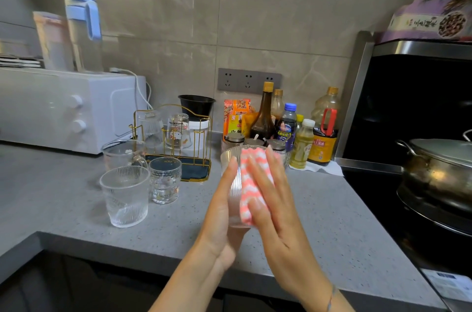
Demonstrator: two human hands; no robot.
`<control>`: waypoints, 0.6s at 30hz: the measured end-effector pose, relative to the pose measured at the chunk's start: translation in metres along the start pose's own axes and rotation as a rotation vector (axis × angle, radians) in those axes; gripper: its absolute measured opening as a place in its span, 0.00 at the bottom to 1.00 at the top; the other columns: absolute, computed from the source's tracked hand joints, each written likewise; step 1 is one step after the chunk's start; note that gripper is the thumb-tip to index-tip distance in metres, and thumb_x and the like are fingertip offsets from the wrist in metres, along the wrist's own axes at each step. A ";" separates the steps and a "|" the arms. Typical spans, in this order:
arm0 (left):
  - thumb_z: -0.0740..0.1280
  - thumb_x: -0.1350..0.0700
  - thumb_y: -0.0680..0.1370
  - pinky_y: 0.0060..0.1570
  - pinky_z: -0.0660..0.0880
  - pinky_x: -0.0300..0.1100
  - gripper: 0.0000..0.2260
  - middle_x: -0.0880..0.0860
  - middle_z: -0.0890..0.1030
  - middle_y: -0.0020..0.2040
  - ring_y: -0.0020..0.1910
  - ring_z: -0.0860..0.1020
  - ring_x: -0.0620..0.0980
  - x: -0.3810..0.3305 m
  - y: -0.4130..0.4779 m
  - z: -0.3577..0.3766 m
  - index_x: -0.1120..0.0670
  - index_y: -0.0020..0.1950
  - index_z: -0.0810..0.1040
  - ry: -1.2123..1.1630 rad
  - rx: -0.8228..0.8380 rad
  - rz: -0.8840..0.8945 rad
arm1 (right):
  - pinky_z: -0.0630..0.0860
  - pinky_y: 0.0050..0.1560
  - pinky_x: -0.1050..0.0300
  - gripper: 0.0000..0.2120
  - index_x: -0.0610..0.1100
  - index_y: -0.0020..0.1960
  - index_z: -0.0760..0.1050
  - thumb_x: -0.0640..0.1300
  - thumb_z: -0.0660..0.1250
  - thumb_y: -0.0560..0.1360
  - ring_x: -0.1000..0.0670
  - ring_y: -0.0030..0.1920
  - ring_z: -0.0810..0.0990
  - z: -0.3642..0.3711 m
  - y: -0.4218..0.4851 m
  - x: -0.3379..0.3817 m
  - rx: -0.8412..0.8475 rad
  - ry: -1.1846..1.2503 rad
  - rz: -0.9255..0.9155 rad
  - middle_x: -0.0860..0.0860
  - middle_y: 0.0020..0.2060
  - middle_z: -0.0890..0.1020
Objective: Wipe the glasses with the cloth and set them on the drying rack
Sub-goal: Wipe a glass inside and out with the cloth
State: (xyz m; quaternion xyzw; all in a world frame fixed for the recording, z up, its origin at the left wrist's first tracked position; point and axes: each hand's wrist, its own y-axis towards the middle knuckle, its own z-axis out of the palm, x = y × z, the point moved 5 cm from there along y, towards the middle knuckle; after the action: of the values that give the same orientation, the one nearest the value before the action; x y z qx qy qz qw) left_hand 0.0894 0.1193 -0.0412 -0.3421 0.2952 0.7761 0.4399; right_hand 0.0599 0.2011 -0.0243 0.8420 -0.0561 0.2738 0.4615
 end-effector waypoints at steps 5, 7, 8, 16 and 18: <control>0.62 0.34 0.74 0.67 0.70 0.52 0.30 0.58 0.81 0.61 0.61 0.78 0.56 0.006 0.000 -0.001 0.54 0.64 0.80 -0.096 0.013 -0.090 | 0.52 0.72 0.48 0.24 0.61 0.75 0.54 0.59 0.50 0.80 0.53 0.78 0.45 0.008 -0.024 0.009 -0.021 -0.097 -0.069 0.62 0.77 0.49; 0.68 0.33 0.71 0.67 0.69 0.55 0.34 0.58 0.78 0.64 0.63 0.77 0.58 0.008 0.000 -0.003 0.52 0.70 0.73 -0.118 -0.025 -0.060 | 0.53 0.71 0.49 0.24 0.61 0.75 0.54 0.60 0.51 0.80 0.52 0.78 0.45 0.009 -0.027 0.009 -0.040 -0.117 -0.071 0.61 0.77 0.49; 0.70 0.33 0.69 0.67 0.70 0.56 0.36 0.58 0.78 0.65 0.64 0.77 0.59 0.008 0.001 -0.005 0.51 0.72 0.70 -0.119 -0.058 -0.031 | 0.53 0.70 0.50 0.24 0.61 0.75 0.55 0.60 0.51 0.80 0.52 0.78 0.45 0.010 -0.028 0.009 -0.044 -0.132 -0.077 0.60 0.77 0.49; 0.60 0.38 0.75 0.57 0.77 0.49 0.24 0.55 0.82 0.59 0.58 0.81 0.53 0.000 -0.009 0.000 0.51 0.64 0.79 -0.055 0.000 0.016 | 0.43 0.73 0.66 0.24 0.60 0.75 0.57 0.61 0.48 0.80 0.53 0.77 0.41 -0.001 -0.004 0.018 -0.017 -0.093 -0.056 0.60 0.77 0.48; 0.58 0.39 0.77 0.54 0.77 0.49 0.21 0.53 0.83 0.58 0.57 0.82 0.51 0.001 -0.014 -0.001 0.49 0.60 0.81 -0.055 0.013 0.021 | 0.41 0.73 0.66 0.24 0.59 0.75 0.58 0.62 0.48 0.80 0.54 0.77 0.40 -0.008 0.005 0.018 -0.030 -0.070 -0.037 0.60 0.77 0.48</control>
State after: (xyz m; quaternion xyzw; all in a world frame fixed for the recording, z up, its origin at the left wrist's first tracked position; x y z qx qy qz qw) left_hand 0.1015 0.1252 -0.0442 -0.3148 0.2919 0.7877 0.4419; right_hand 0.0698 0.2080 -0.0081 0.8450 -0.0605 0.2346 0.4768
